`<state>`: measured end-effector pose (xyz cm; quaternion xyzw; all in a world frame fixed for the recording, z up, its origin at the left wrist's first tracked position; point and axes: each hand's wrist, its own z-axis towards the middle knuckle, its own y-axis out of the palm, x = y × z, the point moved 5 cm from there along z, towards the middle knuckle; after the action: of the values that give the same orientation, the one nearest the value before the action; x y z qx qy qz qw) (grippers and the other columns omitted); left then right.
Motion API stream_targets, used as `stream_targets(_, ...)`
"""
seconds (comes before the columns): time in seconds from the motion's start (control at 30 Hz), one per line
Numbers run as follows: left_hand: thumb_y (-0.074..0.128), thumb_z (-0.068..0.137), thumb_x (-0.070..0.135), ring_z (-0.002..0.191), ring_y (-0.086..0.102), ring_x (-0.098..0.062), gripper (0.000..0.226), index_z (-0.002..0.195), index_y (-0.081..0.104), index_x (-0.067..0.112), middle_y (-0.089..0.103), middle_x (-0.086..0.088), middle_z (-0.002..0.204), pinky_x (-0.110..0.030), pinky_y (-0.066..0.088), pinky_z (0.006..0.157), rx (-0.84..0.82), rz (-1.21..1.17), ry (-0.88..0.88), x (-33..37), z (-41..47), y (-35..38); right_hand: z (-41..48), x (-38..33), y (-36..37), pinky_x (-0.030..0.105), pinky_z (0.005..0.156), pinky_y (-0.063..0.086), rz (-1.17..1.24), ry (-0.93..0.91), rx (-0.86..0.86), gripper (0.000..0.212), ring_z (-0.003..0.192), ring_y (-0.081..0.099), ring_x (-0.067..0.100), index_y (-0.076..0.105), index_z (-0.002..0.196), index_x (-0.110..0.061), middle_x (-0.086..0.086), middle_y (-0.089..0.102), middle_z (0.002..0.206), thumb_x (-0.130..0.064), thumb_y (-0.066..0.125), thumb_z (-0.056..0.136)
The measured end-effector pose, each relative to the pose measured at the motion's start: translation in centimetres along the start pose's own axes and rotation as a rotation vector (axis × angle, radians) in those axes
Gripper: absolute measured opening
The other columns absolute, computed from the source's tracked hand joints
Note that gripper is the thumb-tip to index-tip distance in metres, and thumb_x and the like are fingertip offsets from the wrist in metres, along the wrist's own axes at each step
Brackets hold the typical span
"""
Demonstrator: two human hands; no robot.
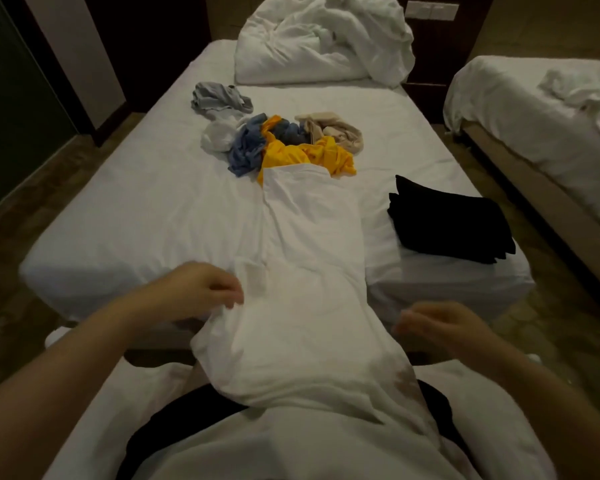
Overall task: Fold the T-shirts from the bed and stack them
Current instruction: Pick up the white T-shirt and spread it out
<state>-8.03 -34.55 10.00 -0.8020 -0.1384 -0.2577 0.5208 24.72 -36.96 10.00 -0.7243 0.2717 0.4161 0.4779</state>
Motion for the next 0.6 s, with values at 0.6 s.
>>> stream_targets(0.6,0.043,0.097,0.028,0.086,0.053,-0.019,0.026,0.116,0.055,0.015,0.062,-0.006,0.109,-0.03,0.041,0.071,0.526,-0.144,-0.375,-5.7,27.2,-5.6,33.9,3.4,-4.5,0.027,0.073,0.043,-0.192,0.101,0.276,0.012,0.083,0.056,0.015,0.066,0.095,-0.019,-0.003,0.064,0.085,-0.02,0.056,0.091)
